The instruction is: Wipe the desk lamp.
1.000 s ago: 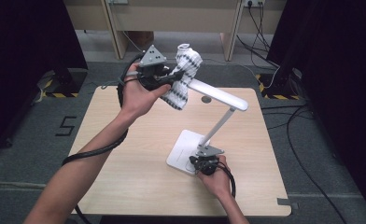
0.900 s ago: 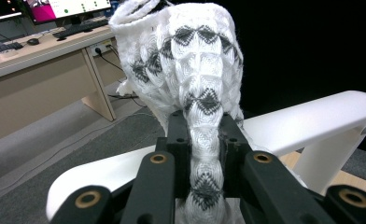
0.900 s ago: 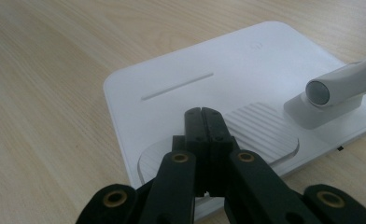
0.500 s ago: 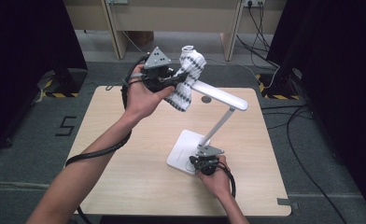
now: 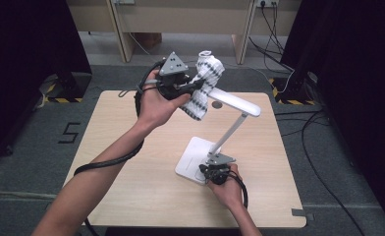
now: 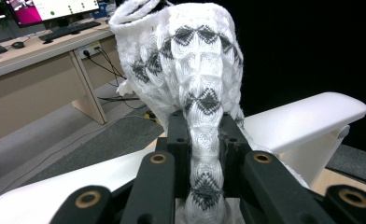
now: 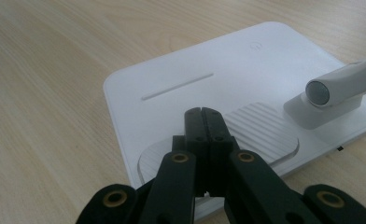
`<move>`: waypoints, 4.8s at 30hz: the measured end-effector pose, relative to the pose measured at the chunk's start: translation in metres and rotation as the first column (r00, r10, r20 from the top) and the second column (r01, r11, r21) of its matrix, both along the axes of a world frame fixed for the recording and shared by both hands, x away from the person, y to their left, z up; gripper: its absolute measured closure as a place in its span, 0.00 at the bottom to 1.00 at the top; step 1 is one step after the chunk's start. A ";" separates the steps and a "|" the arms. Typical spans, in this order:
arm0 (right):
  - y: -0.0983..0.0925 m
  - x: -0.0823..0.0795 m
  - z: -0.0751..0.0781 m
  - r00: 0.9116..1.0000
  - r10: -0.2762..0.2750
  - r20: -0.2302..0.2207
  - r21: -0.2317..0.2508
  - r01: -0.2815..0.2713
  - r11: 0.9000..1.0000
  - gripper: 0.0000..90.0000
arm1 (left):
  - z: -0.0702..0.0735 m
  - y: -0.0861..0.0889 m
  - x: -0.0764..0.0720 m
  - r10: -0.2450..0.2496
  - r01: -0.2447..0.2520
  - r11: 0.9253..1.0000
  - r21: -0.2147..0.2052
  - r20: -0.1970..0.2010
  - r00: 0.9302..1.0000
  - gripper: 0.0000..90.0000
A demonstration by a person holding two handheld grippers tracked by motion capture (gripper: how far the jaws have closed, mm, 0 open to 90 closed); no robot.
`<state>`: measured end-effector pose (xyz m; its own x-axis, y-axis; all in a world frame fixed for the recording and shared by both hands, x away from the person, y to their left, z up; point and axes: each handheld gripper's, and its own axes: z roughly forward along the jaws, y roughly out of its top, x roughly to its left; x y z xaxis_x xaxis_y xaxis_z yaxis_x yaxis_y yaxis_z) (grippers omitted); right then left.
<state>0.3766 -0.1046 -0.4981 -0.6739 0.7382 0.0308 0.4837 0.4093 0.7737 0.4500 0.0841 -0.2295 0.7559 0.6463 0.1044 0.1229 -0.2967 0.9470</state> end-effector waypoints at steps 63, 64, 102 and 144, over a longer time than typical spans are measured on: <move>0.000 -0.001 -0.001 1.000 0.002 0.008 0.009 -0.002 1.000 1.00 | -0.009 -0.060 -0.019 -0.097 0.097 0.995 0.027 0.014 0.995 0.87; 0.000 -0.001 -0.001 1.000 0.002 0.007 0.008 -0.002 1.000 1.00 | -0.009 -0.061 -0.020 -0.099 0.099 0.995 0.029 0.014 0.995 0.87; -0.002 -0.002 -0.002 1.000 -0.001 0.011 0.011 0.001 1.000 1.00 | -0.014 -0.095 -0.035 -0.196 0.196 0.979 0.051 -0.010 0.981 0.87; -0.002 -0.002 -0.003 1.000 -0.008 0.015 0.017 0.007 1.000 1.00 | -0.011 0.084 -0.028 0.108 -0.105 0.992 -0.070 0.044 0.993 0.87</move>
